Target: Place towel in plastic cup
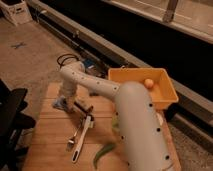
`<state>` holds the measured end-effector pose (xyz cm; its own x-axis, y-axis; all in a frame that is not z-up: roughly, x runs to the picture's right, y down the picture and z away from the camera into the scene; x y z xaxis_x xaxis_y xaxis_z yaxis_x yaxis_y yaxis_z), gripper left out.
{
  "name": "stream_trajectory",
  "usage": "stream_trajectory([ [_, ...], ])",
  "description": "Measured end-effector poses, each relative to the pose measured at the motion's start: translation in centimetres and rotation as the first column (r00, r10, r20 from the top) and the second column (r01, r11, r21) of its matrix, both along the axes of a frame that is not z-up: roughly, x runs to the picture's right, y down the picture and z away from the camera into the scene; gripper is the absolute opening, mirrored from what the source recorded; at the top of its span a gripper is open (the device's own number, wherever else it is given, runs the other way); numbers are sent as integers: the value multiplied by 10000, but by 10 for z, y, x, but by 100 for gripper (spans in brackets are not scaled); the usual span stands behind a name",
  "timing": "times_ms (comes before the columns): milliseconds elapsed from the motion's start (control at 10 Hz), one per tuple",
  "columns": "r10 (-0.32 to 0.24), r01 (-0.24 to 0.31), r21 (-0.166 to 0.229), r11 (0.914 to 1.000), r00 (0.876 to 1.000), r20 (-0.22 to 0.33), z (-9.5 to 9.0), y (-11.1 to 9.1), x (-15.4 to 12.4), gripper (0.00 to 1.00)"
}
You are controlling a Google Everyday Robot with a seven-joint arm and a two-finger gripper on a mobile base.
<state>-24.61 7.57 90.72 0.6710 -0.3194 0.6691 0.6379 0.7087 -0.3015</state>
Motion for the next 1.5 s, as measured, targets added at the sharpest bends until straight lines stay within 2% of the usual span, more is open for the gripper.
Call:
stream_trajectory([
  [200, 77, -72, -303, 9995, 9998, 155, 14, 11, -11, 69],
  [300, 37, -27, -440, 9990, 9998, 220, 18, 17, -15, 64],
  [500, -67, 85, -582, 9983, 9995, 316, 20, 23, -19, 44],
  [900, -144, 161, -586, 9982, 9995, 296, 18, 23, -17, 8],
  [1200, -279, 281, -69, 9996, 9994, 208, 1, 9, -9, 6],
  [1500, -514, 522, 610, 9968, 9986, -148, -39, -30, 12, 6],
])
